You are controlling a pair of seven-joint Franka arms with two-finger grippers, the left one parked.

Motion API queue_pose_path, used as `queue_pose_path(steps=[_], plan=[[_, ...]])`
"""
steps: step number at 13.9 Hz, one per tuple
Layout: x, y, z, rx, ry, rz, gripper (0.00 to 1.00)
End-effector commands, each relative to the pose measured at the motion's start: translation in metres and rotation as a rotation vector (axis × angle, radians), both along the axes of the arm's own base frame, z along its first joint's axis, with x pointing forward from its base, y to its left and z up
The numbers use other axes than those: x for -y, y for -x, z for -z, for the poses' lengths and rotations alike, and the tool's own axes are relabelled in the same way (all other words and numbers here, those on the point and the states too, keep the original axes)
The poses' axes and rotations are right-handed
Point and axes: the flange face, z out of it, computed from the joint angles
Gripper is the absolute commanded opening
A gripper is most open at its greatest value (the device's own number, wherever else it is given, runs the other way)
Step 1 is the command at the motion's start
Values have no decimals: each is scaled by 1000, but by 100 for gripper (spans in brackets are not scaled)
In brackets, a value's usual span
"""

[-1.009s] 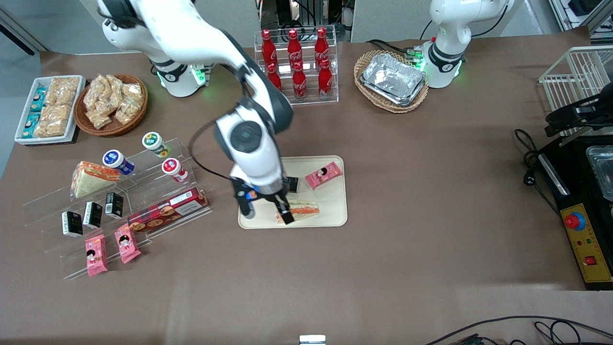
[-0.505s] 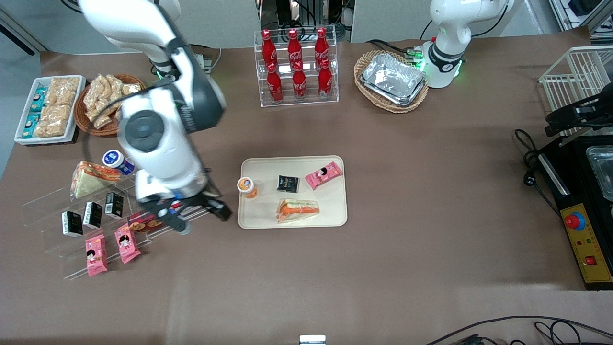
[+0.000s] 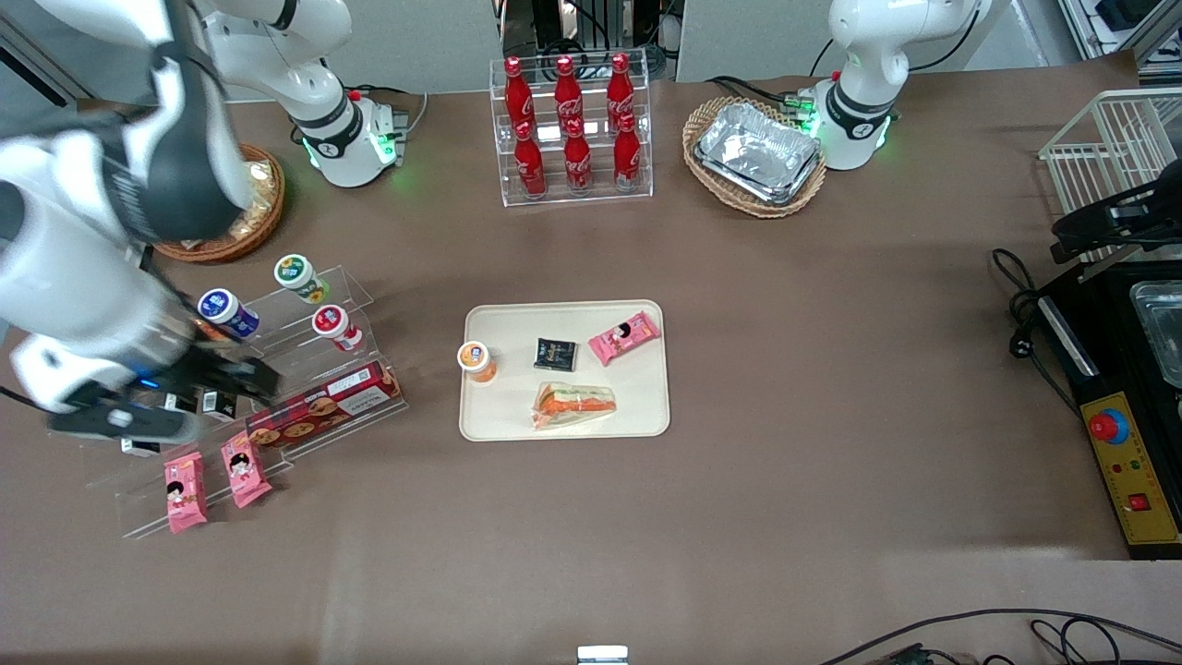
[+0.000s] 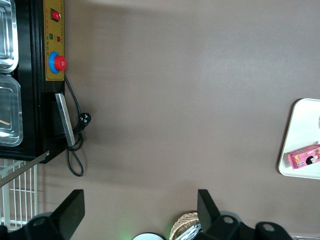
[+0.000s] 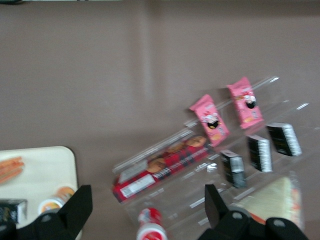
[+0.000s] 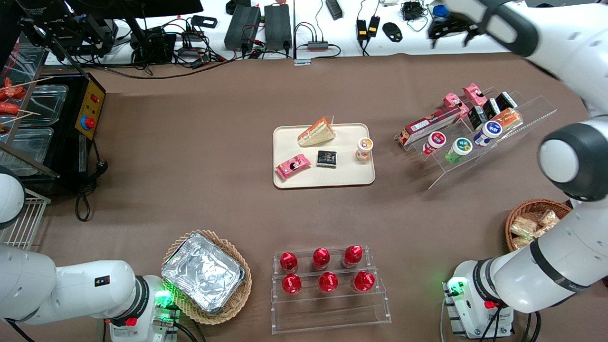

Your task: Place sandwich on tray

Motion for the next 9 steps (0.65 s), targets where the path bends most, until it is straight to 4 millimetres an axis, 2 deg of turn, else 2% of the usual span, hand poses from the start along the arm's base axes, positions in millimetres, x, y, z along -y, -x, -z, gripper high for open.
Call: queue_pose_path(steps=[1, 2, 5, 9], plan=[[73, 49, -37, 10, 0, -129, 100], [90, 58, -48, 24, -3, -135, 100], [114, 80, -67, 27, -3, -165, 100], [132, 85, -72, 14, -11, -134, 100]])
